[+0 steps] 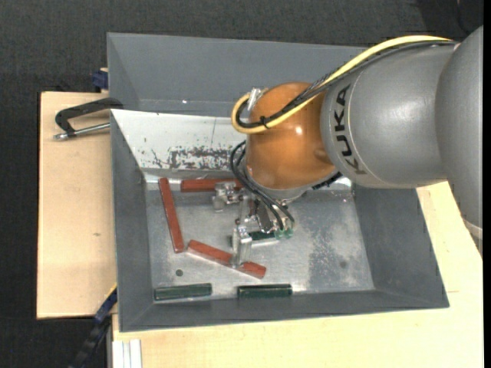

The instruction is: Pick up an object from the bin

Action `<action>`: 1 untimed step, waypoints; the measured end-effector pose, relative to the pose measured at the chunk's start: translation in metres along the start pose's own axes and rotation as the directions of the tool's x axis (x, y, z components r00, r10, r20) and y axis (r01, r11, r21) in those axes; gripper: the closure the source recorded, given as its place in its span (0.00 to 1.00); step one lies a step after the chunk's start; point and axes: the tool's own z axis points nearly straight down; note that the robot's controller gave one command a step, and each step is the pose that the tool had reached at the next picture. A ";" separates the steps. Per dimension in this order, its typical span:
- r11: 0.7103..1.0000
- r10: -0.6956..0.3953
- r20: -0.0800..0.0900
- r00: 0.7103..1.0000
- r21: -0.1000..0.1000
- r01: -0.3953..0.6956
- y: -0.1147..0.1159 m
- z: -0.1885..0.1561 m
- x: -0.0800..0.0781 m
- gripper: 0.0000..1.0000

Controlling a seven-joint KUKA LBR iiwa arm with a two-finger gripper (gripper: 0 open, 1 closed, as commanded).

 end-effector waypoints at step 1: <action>0.982 -0.189 -0.014 0.982 -0.002 0.189 -0.028 0.075 0.018 1.00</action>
Offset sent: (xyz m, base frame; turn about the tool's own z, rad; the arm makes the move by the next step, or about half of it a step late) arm 0.0000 0.0000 0.0000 0.0000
